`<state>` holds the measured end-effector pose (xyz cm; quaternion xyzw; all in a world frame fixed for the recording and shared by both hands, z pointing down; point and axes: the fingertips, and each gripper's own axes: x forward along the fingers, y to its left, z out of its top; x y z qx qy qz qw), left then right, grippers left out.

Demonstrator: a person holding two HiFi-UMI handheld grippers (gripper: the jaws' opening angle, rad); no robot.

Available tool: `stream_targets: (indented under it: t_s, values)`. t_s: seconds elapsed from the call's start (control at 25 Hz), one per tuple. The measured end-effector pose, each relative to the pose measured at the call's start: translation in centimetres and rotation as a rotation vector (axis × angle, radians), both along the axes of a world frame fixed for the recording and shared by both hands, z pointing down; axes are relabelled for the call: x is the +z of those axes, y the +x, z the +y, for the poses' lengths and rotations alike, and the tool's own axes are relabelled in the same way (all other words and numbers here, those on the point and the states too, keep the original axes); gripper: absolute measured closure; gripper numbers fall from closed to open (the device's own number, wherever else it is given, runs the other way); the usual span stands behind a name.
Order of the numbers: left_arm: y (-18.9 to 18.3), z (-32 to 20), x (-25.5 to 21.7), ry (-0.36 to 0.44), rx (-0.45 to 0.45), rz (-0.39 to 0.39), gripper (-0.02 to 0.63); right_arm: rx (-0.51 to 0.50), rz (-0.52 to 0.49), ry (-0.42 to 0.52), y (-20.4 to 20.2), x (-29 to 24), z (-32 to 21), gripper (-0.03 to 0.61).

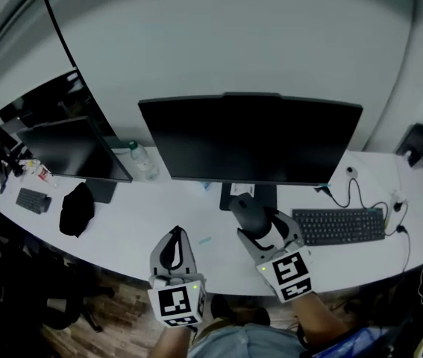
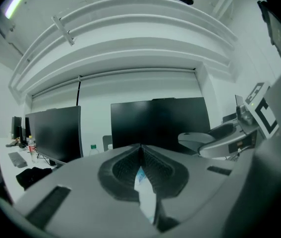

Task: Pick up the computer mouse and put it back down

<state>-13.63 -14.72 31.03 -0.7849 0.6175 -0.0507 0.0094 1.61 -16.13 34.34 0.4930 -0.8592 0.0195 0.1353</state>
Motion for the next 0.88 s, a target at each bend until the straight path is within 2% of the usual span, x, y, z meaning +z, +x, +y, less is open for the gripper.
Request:
stream_targets:
  t_s: [0.2,0.88]
  values:
    - [-0.9,0.2,-1.1,0.043,-0.025,0.001,0.606,-0.033,0.0,0.046,-1.2,-2.0,-0.2,0.277]
    - [-3.7,-0.1,0.7,-0.006,-0.074,0.011,0.606,-0.104,0.02,-0.008,-5.0,0.5,-1.5,0.277]
